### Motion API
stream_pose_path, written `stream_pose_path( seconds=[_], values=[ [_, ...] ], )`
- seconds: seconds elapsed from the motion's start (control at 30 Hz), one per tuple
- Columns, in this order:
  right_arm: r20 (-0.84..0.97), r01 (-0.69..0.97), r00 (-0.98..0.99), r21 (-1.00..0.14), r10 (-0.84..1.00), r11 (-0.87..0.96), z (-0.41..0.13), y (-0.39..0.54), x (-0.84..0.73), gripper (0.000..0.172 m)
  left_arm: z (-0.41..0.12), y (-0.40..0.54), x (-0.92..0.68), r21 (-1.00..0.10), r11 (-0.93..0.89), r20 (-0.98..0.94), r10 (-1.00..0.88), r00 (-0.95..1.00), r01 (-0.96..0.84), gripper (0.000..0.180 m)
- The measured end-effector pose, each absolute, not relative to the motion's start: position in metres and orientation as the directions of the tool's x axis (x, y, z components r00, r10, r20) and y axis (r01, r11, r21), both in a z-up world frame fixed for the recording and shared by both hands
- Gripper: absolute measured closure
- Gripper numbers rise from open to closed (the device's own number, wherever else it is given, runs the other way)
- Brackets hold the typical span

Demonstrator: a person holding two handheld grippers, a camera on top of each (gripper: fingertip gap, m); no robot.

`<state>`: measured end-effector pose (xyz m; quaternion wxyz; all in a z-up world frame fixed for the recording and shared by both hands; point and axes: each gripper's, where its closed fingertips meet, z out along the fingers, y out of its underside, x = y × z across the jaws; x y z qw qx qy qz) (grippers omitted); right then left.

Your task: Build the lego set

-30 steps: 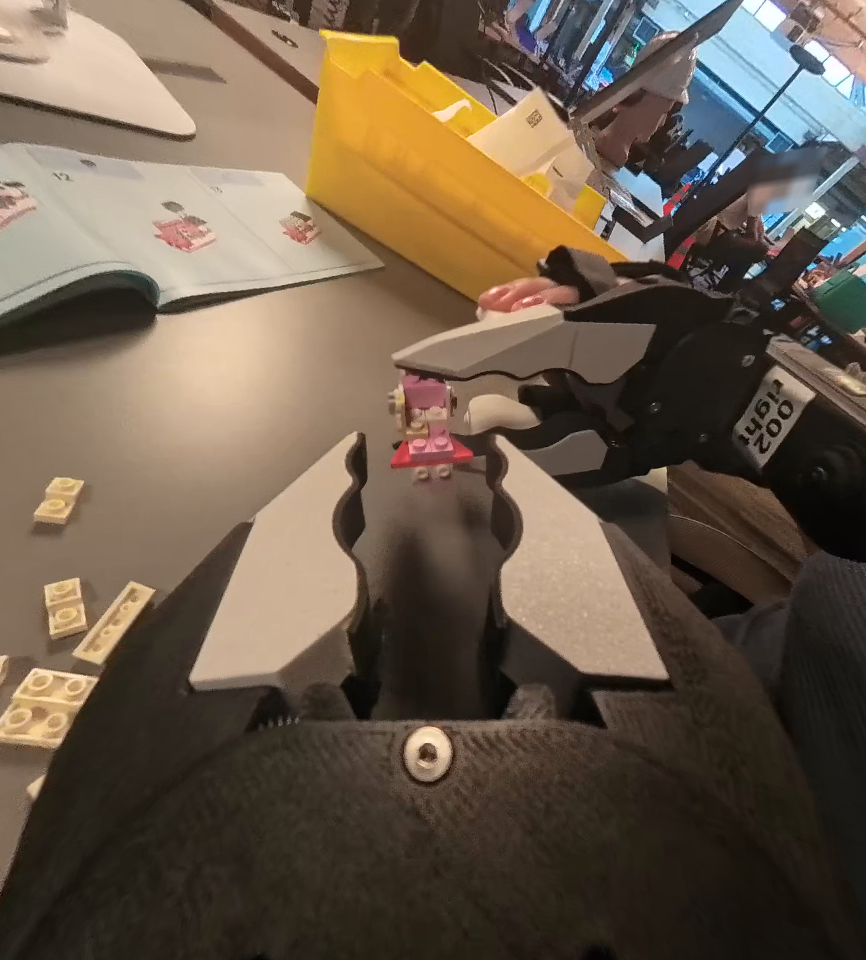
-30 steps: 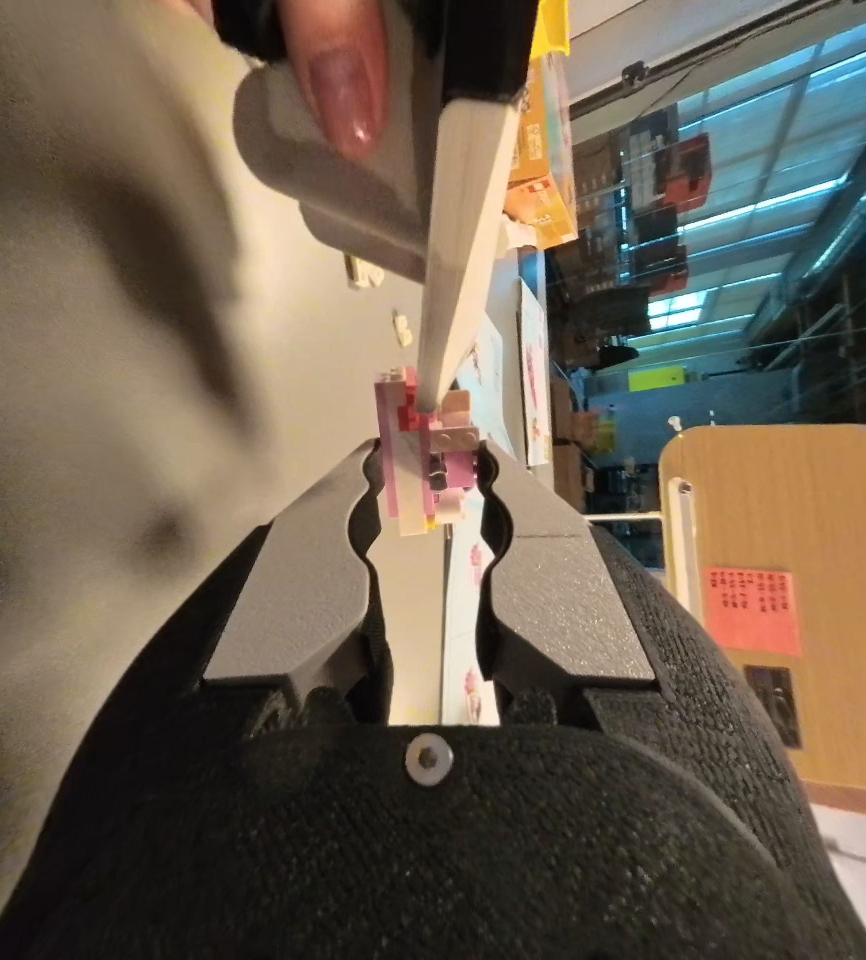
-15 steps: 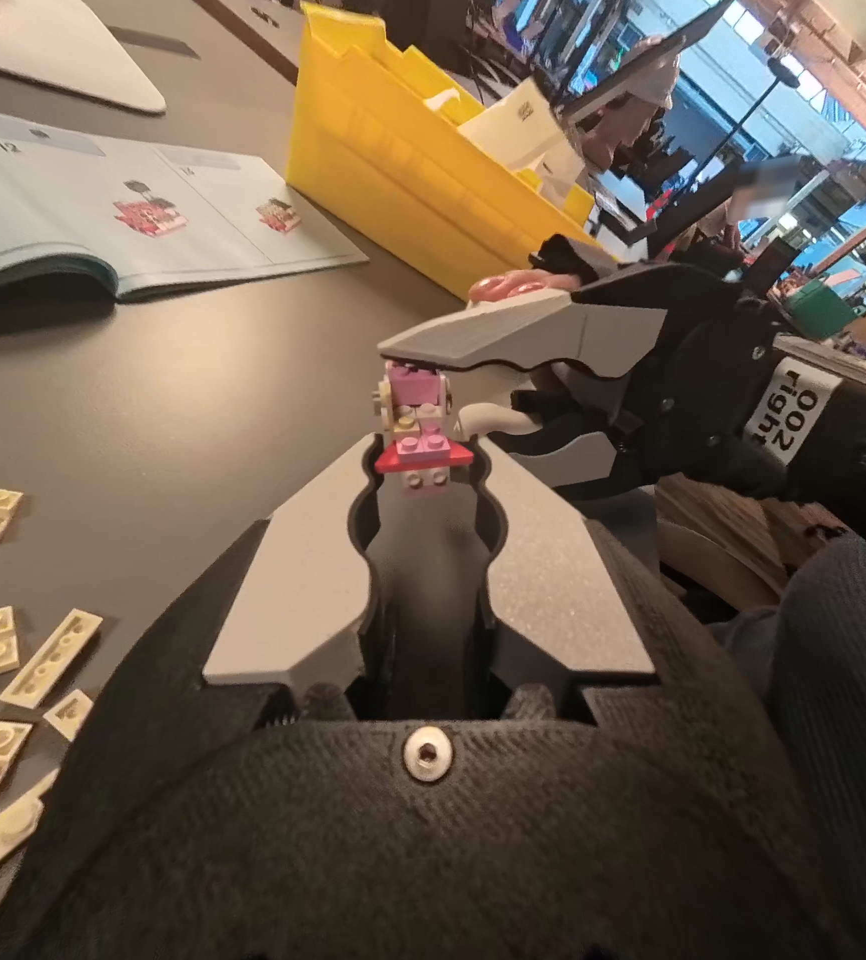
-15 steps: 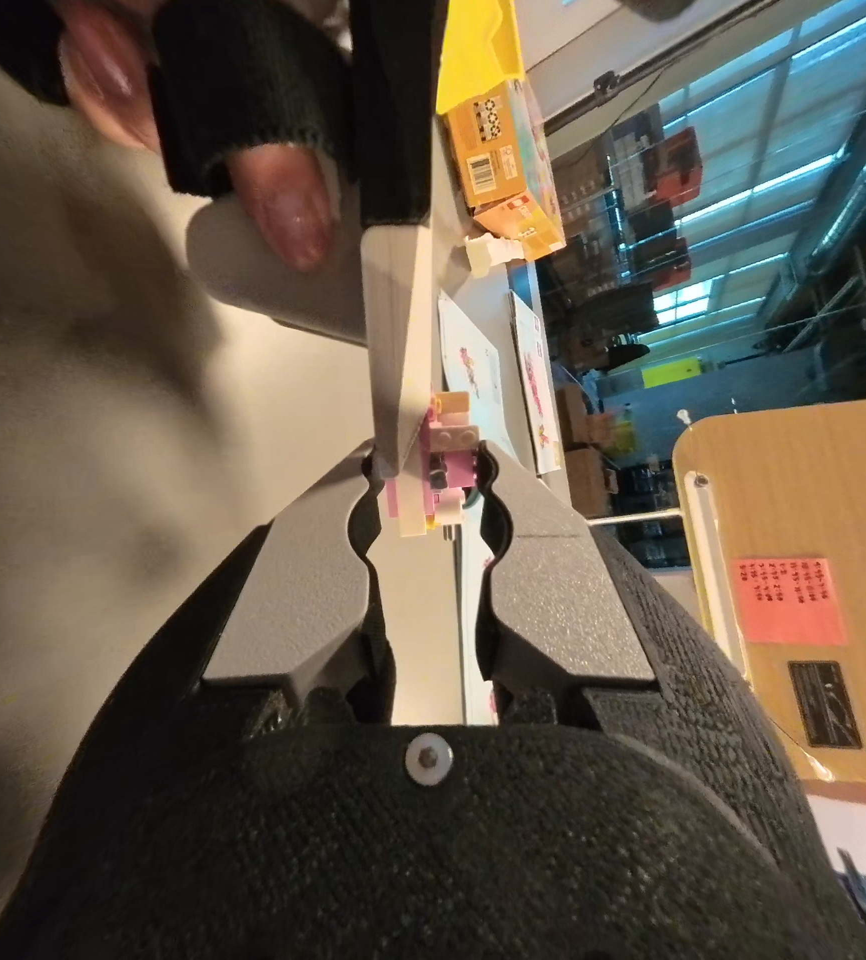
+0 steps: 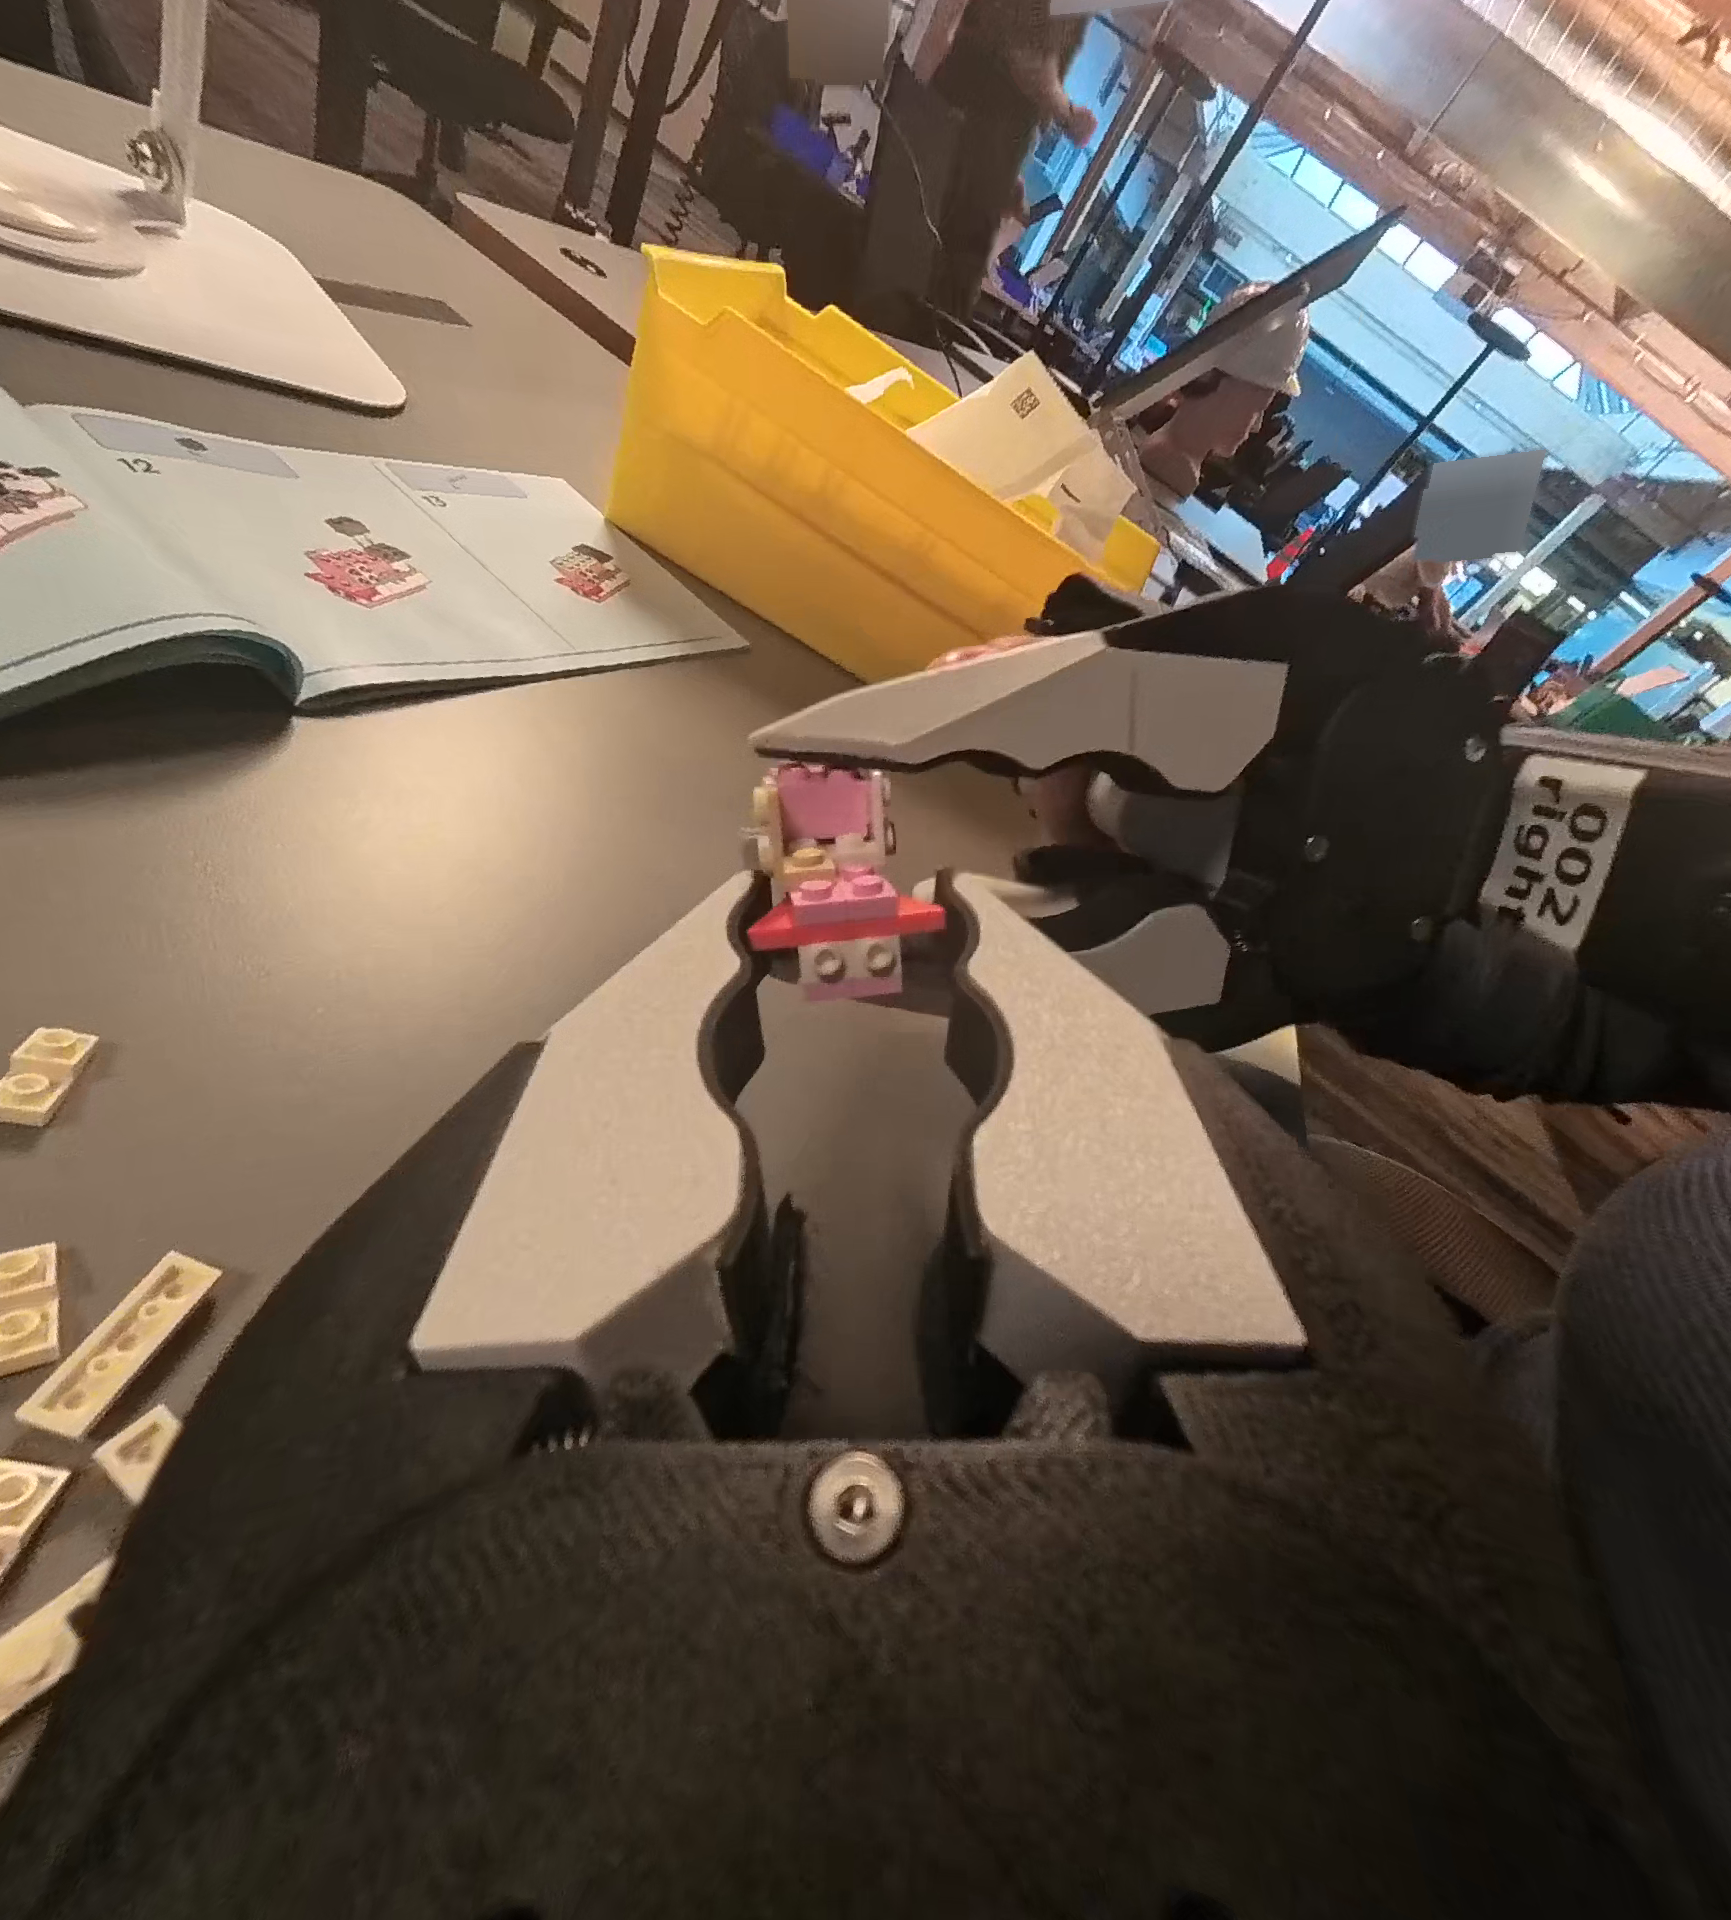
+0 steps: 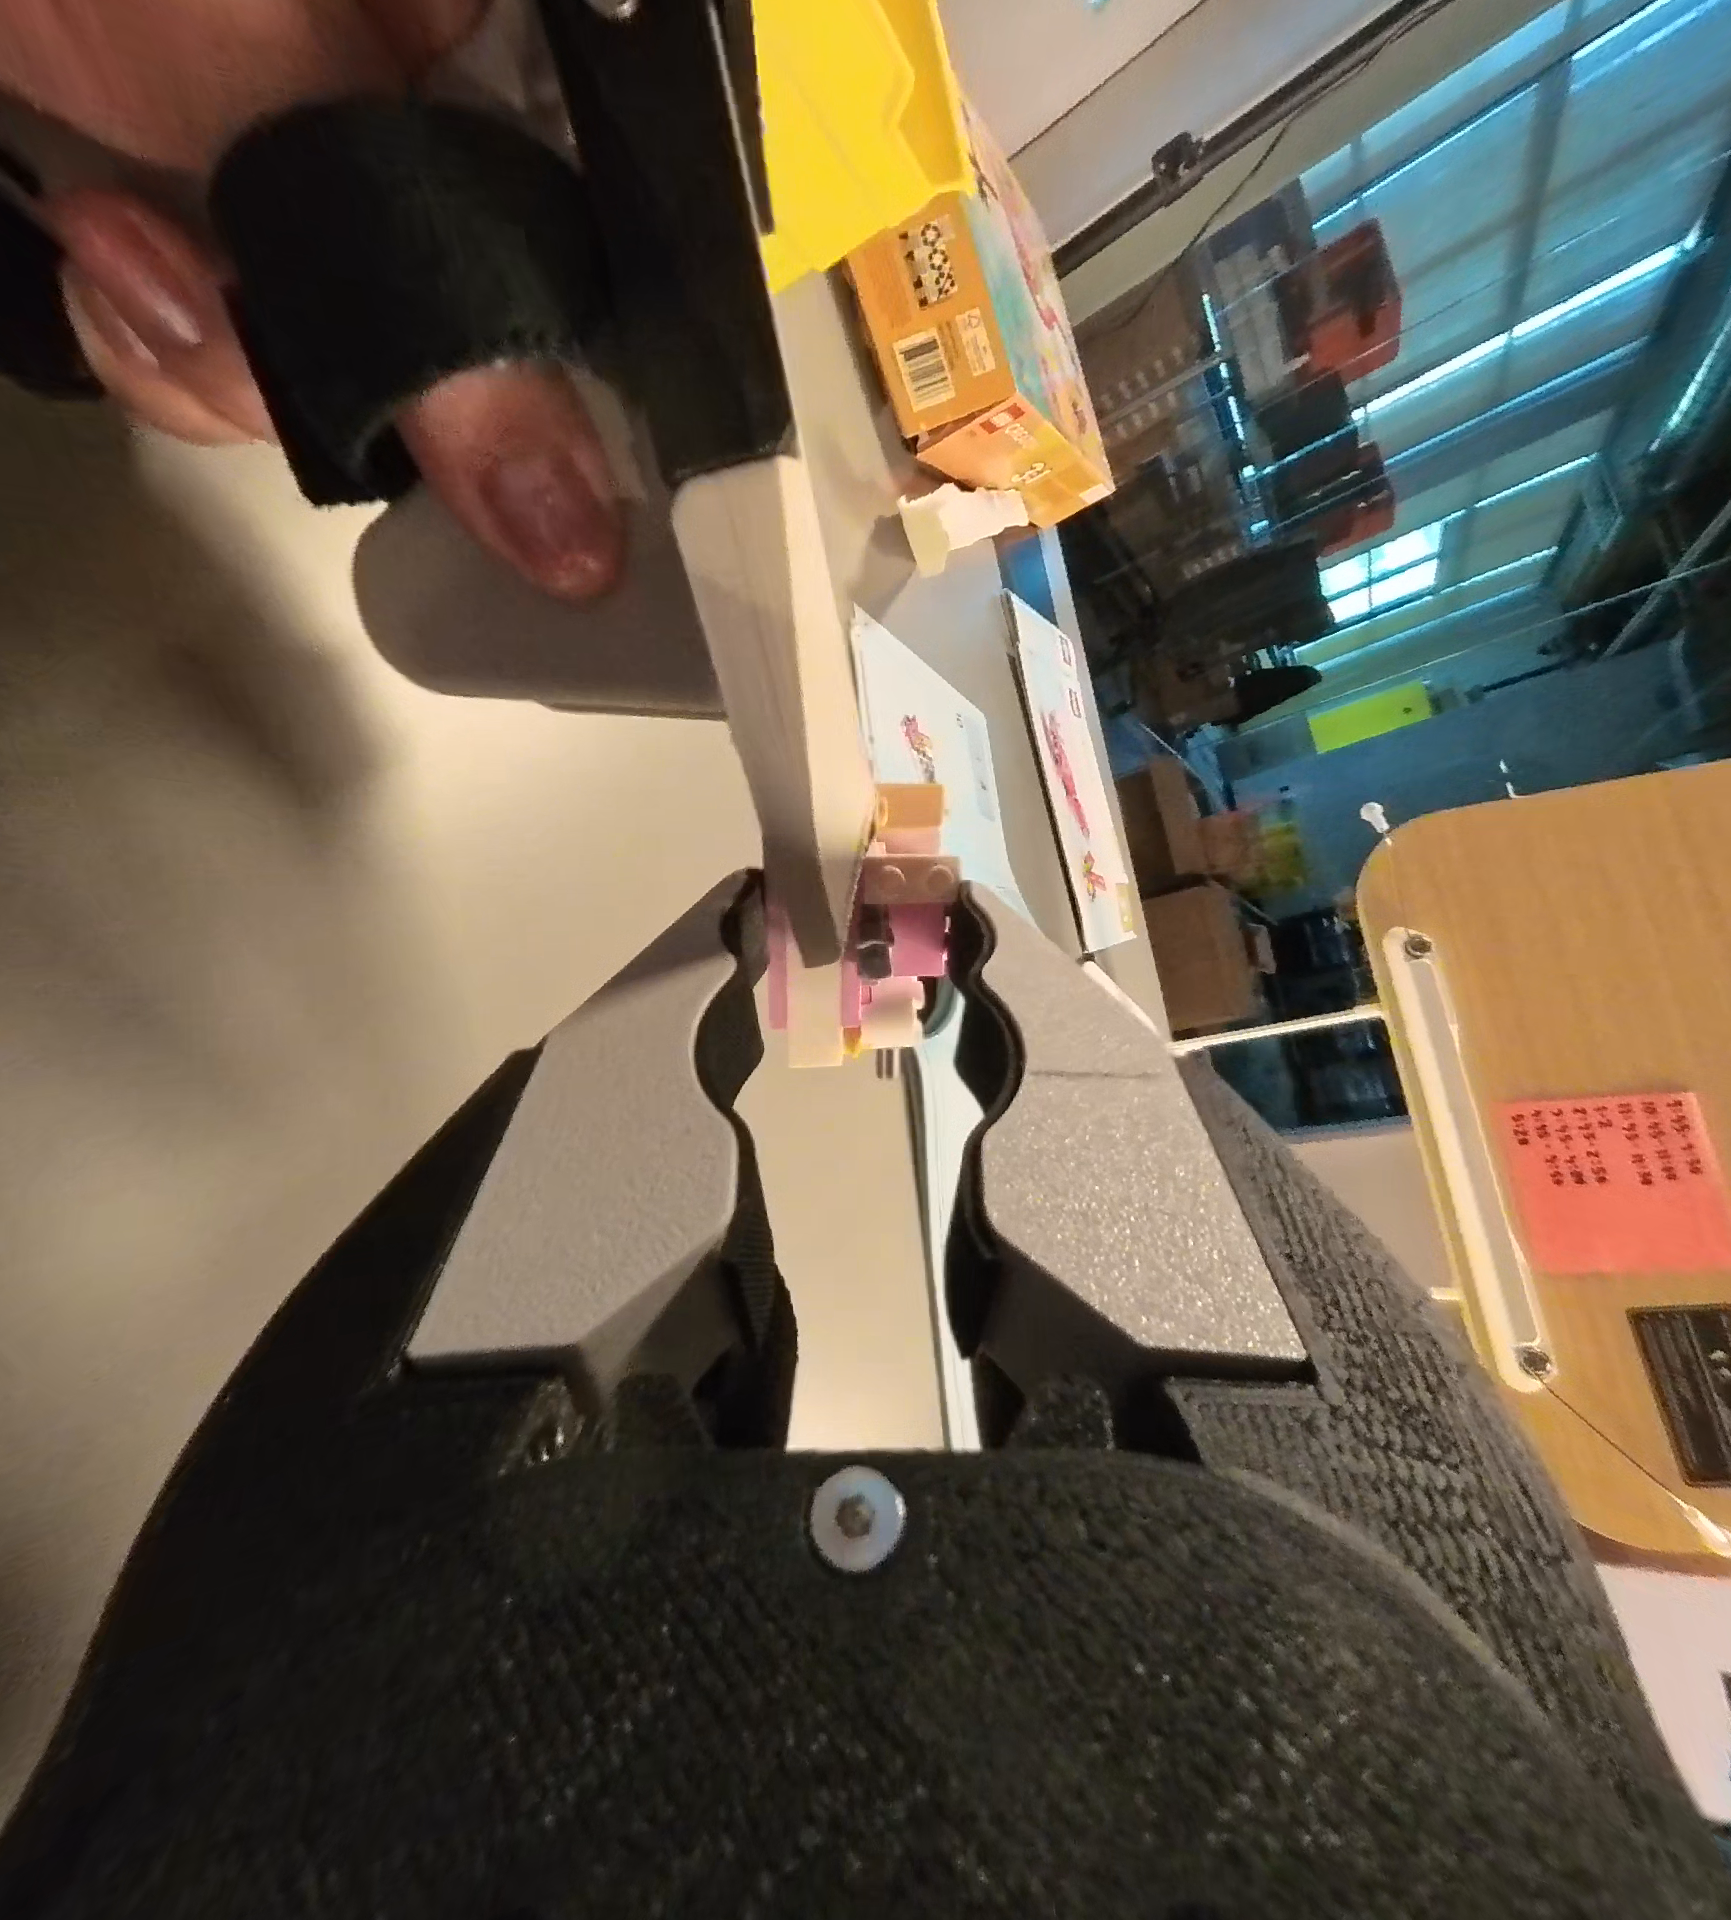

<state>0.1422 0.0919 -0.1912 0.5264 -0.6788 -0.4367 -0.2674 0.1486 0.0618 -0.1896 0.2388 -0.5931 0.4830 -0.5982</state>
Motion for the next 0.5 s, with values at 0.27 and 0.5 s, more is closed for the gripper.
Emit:
stream_pose_path(
  seconds=[0.27,0.5],
  values=[
    [0.864,0.897,0.432,-0.442,0.26,-0.023,-0.182,0.089,0.14,0.138,-0.187,0.06,0.149,-0.911,-0.317,0.367,-0.914,-0.17,-0.266,0.152],
    [0.843,0.882,0.459,-0.471,0.28,-0.028,-0.18,0.087,0.138,0.138,-0.181,0.06,0.146,-0.934,-0.269,0.313,-0.933,-0.178,-0.234,0.152]
  ],
)
